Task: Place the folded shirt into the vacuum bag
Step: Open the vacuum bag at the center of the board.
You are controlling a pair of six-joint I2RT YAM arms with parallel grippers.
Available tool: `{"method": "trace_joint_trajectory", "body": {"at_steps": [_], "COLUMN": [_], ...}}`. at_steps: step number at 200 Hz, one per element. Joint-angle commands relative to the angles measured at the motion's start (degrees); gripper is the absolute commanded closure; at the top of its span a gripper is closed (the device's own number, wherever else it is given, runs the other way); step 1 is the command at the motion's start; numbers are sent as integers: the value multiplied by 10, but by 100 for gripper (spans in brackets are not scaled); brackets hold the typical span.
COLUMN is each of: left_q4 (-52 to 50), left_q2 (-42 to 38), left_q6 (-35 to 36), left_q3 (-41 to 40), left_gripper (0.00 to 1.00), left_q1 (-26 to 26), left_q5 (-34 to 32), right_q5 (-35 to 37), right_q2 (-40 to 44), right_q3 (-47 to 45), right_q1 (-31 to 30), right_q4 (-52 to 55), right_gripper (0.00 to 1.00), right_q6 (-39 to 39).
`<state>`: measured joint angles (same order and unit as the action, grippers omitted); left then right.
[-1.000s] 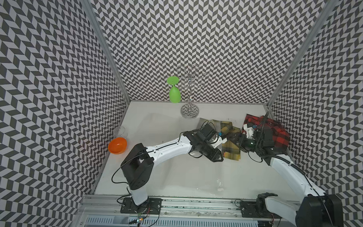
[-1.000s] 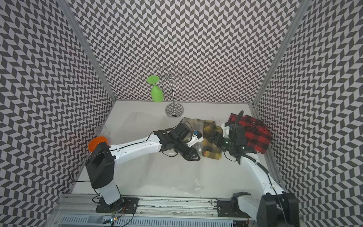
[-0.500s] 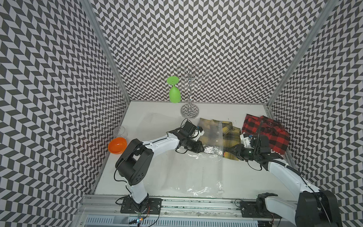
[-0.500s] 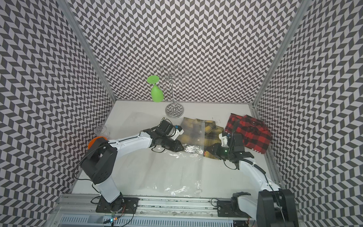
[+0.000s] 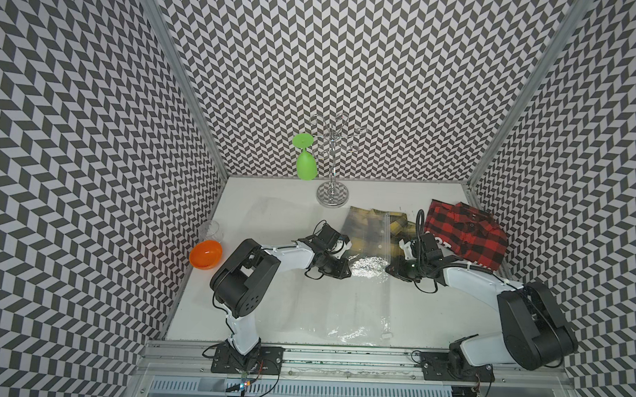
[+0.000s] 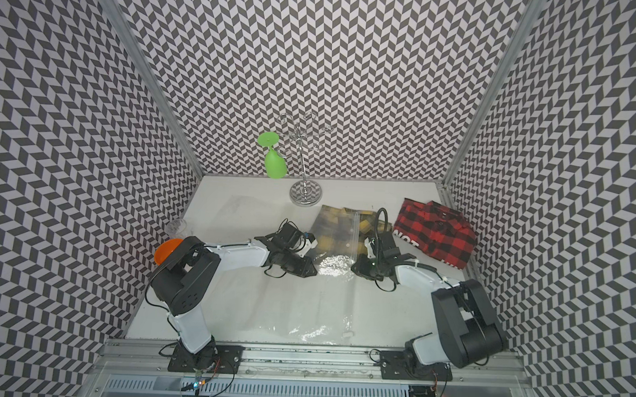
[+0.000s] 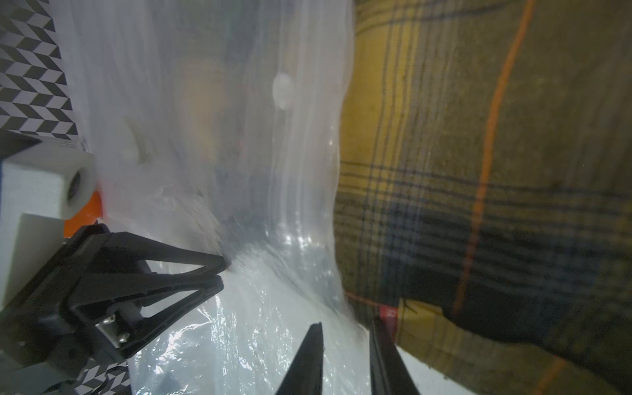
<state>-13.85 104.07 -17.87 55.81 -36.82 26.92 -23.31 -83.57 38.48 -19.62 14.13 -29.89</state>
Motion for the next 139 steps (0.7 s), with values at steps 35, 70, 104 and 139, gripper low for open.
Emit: {"method": "trace_joint_trajectory", "body": {"at_steps": [35,70,104,139], "left_q4": [20,26,25,25], "left_q2": [36,40,49,51], "left_q6": [2,2,2,2], "left_q3": [-28,-26,-21,-19], "left_gripper": [76,76,76,76], "left_q1": [2,2,2,3], "left_q5": [3,11,11,9], "right_q5": [2,-112,-181,-238], "right_q2": [-11,24,22,30], "right_q3": [38,56,47,55], "right_q1": [-28,-47,-51,-51], "right_q4": [-31,-68,-102,-80], "right_gripper": [84,77,68,69], "right_q6": [-15,-37,-74,-57]}}
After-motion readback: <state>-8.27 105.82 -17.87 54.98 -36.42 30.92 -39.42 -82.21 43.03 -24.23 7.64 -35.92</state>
